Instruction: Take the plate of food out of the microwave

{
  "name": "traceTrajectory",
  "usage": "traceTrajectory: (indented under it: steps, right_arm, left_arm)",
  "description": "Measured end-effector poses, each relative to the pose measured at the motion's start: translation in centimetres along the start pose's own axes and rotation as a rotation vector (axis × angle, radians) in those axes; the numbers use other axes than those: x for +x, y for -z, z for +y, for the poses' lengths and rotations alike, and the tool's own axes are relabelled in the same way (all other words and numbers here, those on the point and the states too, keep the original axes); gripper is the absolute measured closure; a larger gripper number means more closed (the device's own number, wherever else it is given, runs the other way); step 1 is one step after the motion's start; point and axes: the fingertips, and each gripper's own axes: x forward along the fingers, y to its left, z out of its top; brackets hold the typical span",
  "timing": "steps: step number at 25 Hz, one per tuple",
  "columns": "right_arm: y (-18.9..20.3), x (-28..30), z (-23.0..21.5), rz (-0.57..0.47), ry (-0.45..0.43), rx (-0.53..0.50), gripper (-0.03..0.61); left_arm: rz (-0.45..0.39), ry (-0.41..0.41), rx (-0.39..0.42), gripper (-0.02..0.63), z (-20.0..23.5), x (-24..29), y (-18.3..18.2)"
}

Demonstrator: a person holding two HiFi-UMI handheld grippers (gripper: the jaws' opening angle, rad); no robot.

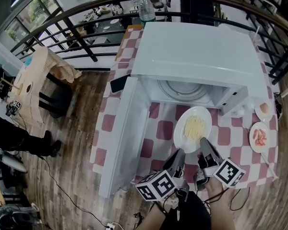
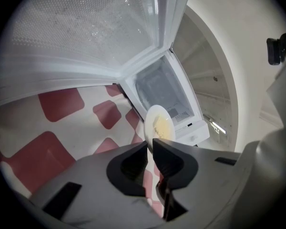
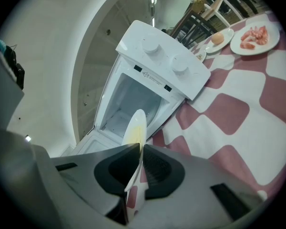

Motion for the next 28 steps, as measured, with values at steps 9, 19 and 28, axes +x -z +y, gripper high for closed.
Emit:
traceTrajectory:
  steps: [9,19,28]
  right_arm:
    - [0.4,-1.8,0.2,0.029,-0.011,-0.008,0.543]
    - [2.4,-4.0,0.6,0.061,-0.038,0.002,0.543]
    - [4.2,-7.0,0.9,0.084,-0.062,0.007,0.543]
  left_arm:
    - [-0.031,-0.010,-0.012,0.545,-0.6,-1.4,1.5]
    - [-0.064,-0.033,-0.022,0.545,-0.3,-4.1,3.4]
    - [-0.092,-0.048,-0.026,0.545,-0.5,-7.0,6.0]
